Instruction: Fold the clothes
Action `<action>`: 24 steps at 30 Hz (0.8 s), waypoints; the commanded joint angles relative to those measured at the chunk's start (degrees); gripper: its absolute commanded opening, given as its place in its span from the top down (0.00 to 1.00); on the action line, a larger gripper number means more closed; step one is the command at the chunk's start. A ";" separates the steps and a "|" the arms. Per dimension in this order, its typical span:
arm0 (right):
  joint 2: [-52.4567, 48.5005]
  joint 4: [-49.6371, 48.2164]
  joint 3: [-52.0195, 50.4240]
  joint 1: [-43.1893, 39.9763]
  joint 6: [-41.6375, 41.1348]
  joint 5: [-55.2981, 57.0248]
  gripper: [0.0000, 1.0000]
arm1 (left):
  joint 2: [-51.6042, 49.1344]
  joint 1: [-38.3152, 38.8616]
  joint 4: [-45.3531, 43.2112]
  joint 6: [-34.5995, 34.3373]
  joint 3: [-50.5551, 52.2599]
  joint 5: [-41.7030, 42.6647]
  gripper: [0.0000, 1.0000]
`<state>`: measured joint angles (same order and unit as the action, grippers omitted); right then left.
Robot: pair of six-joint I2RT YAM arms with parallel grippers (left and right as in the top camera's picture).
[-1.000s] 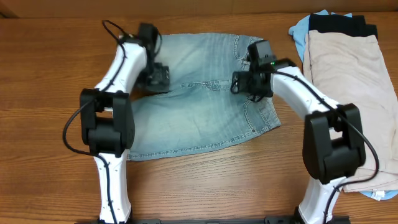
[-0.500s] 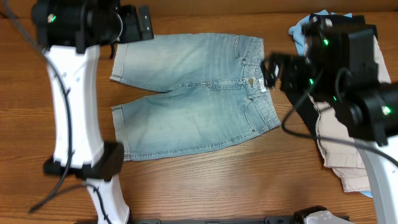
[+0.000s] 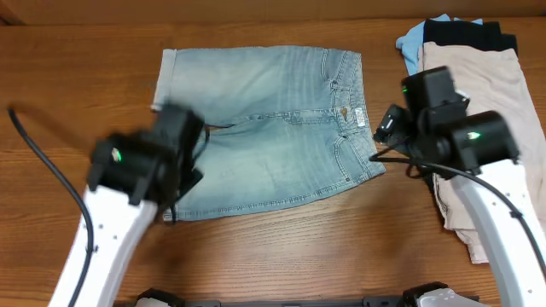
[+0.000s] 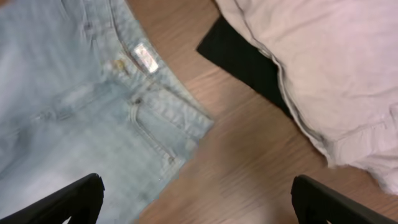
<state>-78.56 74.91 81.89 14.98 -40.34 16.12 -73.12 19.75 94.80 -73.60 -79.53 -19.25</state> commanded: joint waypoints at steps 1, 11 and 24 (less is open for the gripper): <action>-0.04 -5.79 -7.58 -0.17 -5.31 1.90 0.00 | 5.55 -0.26 -5.44 -30.67 16.00 -4.52 0.00; -0.04 -11.28 -13.27 -0.11 1.16 -3.78 0.00 | 4.11 -0.98 -31.67 -31.93 37.88 0.31 0.00; -4.87 -16.06 -13.27 3.69 15.30 -13.33 0.00 | 4.00 -10.69 -48.46 -25.99 48.41 4.83 0.06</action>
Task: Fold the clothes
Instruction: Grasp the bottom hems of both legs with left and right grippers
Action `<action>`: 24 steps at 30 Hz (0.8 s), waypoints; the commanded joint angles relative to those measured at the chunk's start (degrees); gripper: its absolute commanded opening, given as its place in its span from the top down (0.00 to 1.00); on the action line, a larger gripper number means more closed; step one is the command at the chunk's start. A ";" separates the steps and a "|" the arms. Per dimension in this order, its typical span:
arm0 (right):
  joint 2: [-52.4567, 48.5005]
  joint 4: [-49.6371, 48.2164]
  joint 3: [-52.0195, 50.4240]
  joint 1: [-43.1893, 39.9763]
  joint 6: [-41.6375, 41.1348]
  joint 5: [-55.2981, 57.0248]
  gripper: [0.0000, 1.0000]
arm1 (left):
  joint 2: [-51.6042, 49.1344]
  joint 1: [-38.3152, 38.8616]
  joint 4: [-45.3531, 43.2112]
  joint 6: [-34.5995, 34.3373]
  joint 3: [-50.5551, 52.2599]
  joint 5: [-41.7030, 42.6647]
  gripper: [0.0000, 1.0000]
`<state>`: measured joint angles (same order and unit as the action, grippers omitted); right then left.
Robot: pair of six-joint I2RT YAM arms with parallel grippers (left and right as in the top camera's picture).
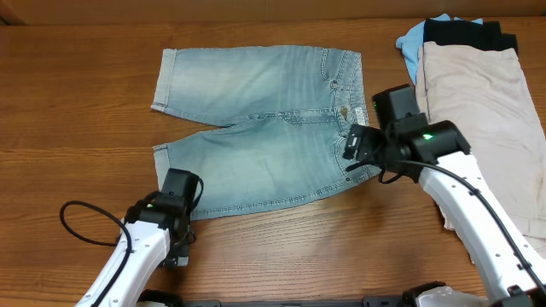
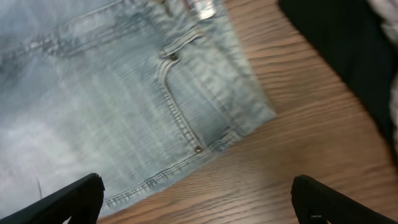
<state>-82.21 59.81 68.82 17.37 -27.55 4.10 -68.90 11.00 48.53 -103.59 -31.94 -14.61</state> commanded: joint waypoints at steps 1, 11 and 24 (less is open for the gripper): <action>-1.68 -1.25 -0.20 1.60 2.51 -1.33 0.00 | -0.33 -2.32 -2.69 4.87 0.83 0.02 0.07; -4.50 -3.02 -0.20 2.56 2.51 -1.44 0.00 | -5.35 -2.91 -6.78 5.09 0.83 -3.82 0.39; -4.50 -4.33 -0.20 2.56 2.51 -1.42 0.00 | -14.34 -2.91 -18.38 13.84 0.83 -3.41 0.57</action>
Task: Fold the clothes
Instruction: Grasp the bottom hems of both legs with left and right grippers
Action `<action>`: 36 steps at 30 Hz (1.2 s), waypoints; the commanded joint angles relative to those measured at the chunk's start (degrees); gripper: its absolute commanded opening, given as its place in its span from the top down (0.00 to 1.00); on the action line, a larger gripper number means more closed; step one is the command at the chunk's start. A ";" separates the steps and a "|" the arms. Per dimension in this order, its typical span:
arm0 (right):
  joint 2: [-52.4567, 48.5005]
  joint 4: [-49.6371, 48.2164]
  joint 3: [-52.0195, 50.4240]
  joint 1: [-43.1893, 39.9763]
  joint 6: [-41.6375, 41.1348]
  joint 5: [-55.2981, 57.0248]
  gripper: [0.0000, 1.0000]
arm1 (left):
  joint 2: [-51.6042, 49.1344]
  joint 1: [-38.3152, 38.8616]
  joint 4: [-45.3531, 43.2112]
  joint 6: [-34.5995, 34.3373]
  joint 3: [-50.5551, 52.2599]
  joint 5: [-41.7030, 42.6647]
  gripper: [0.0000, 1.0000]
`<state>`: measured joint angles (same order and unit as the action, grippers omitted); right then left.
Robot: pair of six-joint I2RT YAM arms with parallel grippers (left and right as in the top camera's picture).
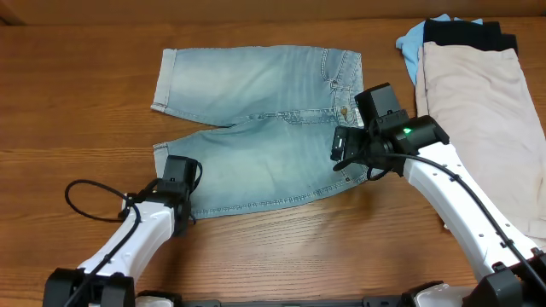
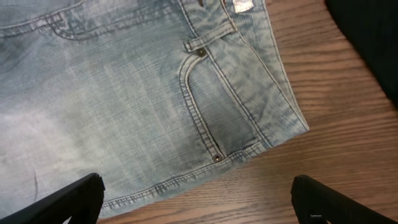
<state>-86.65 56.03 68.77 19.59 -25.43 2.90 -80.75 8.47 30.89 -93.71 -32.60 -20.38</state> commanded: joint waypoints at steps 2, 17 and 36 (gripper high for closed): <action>-0.07 -0.46 -0.15 0.33 0.37 -0.22 0.03 | -2.49 -0.37 -0.74 6.99 1.46 2.38 0.94; -3.17 -5.22 -10.47 -0.74 -22.71 5.11 0.40 | -1.29 -0.61 3.39 20.13 -1.36 4.96 0.96; -3.48 -25.18 -22.71 -5.20 -20.81 8.22 0.43 | -1.29 -0.61 3.98 20.04 -1.36 5.42 0.96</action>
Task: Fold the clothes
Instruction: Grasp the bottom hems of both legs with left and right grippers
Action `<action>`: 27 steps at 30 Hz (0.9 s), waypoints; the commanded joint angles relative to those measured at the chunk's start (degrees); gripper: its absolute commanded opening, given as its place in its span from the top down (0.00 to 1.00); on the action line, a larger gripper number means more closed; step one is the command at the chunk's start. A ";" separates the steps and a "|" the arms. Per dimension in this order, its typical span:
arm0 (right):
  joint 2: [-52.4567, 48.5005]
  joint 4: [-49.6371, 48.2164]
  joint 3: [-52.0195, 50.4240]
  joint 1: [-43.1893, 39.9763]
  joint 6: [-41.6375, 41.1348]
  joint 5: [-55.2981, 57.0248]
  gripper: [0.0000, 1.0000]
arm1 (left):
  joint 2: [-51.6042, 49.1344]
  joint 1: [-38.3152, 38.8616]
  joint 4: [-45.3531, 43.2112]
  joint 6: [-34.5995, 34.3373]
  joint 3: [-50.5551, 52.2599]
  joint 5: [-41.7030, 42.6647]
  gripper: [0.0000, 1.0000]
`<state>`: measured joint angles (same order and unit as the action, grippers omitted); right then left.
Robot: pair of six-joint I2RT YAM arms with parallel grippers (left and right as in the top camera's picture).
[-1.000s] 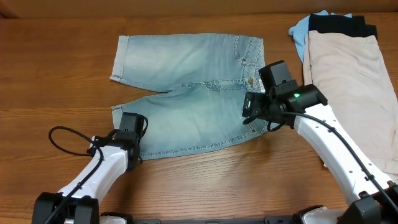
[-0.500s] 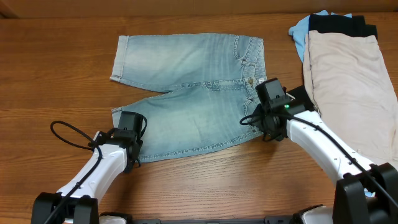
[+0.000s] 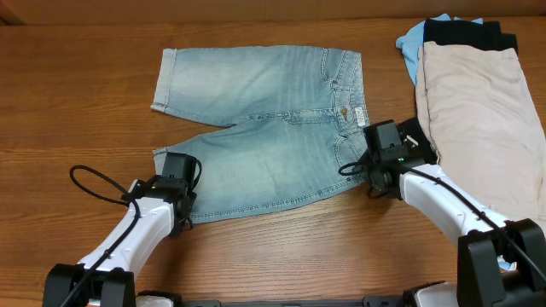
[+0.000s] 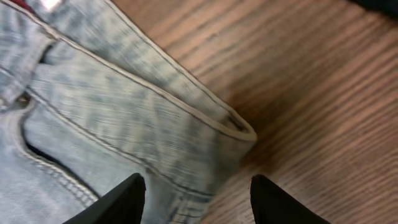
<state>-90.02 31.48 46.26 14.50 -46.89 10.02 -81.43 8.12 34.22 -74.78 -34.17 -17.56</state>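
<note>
Light blue denim shorts (image 3: 264, 128) lie flat on the wooden table, waistband to the right and legs to the left. My left gripper (image 3: 175, 192) sits low at the near leg's hem corner; the overhead view does not show how its jaws stand. At the near waistband corner is my right gripper (image 3: 373, 170). In the right wrist view the gripper (image 4: 198, 205) is open, with black fingertips (image 4: 127, 199) on either side of the denim corner (image 4: 239, 127), close above the cloth.
A stack of folded clothes lies at the right edge: a beige piece (image 3: 478, 111) on top, black (image 3: 465, 34) and light blue (image 3: 414, 38) behind. The left arm's black cable (image 3: 94, 183) loops over the table (image 3: 77, 102) to the left.
My right gripper went from over the pocket seam to low at the near waistband corner, with its fingers closer together. The left gripper has hardly shifted at the hem corner.
First the left arm was raised over the near leg and the right gripper hung between shorts and stack. Then the left gripper was down by the near hem and the right over the waistband. Both now sit at the near corners; the shorts lie unmoved.
</note>
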 commanded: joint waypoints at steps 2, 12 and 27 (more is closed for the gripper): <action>-0.42 -1.22 -0.20 -0.11 2.43 1.09 0.44 | -0.61 -0.26 0.70 1.14 0.22 2.80 0.96; -2.16 -1.14 -0.20 -0.11 3.45 0.63 0.62 | -0.61 -0.26 0.63 1.11 0.22 3.02 0.96; -2.93 2.54 1.38 -0.13 3.43 -0.96 0.96 | 0.02 -0.28 6.99 8.66 -6.45 -1.31 0.96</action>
<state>-93.69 31.38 46.85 14.52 -43.46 9.87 -81.52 8.12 37.98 -72.07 -35.62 -17.32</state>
